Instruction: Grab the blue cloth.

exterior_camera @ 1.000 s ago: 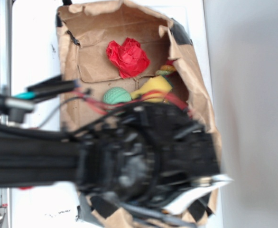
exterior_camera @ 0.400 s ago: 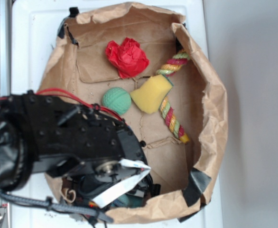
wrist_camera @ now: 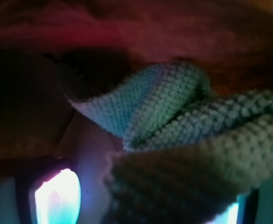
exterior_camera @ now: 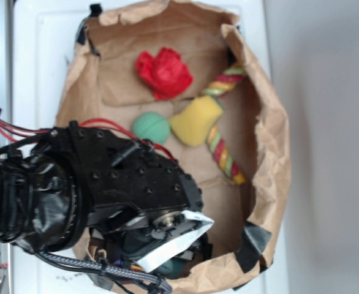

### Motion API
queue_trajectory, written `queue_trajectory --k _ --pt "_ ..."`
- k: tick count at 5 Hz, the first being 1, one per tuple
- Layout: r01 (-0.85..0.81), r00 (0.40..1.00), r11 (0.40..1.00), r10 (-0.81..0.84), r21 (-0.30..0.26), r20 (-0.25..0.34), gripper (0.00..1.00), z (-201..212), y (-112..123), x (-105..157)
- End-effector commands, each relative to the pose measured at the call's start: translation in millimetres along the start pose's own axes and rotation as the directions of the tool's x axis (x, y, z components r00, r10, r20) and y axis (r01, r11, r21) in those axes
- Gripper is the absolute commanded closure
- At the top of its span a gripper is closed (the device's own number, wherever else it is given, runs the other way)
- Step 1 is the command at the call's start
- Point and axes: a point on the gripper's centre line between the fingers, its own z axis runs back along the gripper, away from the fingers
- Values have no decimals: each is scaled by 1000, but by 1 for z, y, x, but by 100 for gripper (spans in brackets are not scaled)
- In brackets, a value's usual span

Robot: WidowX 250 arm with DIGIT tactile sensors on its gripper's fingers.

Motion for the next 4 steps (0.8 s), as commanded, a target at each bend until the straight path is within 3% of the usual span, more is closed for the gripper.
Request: queue_trajectory --k 1,2,3,4 --pt "-5 1000 1000 5 15 14 0 4 4 9" --pt "-1 1000 1000 1 8 26 6 -1 2 10" --pt "-13 1000 1000 14 -9 26 100 -6 0 10" --pt "-29 999 999 30 -19 20 100 -8 -1 7"
